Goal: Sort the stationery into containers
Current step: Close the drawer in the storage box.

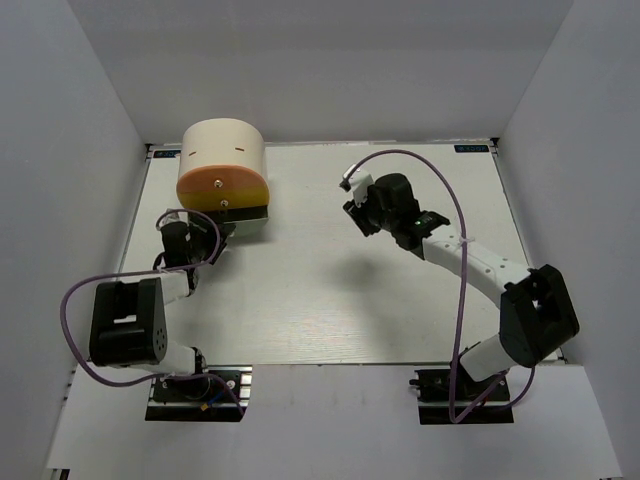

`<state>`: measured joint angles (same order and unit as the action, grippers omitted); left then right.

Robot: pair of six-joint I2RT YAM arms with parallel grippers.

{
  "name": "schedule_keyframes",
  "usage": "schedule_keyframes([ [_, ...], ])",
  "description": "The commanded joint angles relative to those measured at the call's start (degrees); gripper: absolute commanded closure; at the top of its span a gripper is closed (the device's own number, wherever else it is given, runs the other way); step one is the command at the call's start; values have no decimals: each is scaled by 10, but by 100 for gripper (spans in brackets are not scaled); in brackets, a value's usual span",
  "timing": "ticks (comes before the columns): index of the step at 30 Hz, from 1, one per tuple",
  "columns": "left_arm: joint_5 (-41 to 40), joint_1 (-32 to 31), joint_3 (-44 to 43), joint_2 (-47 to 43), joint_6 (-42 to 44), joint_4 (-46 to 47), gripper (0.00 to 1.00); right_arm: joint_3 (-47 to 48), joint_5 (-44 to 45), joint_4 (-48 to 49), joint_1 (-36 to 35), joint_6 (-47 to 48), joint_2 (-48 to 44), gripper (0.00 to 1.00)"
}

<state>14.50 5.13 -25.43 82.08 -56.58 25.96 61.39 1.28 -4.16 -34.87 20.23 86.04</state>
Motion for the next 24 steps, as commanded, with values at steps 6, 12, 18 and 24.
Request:
schedule_keyframes([
  [6, -11, -2, -52, 40, 4, 62, 27, -38, -24, 10, 27, -10, -50, 50],
  [12, -17, -2, -52, 67, -7, 84, 27, -40, -30, 6, 38, -13, -55, 50],
  [18, -22, -7, -58, 87, -35, 124, 28, -36, -35, 1, 44, -14, -54, 50],
  [24, -22, -7, -63, 111, -49, 143, 28, -33, -35, -3, 50, -15, -54, 48],
])
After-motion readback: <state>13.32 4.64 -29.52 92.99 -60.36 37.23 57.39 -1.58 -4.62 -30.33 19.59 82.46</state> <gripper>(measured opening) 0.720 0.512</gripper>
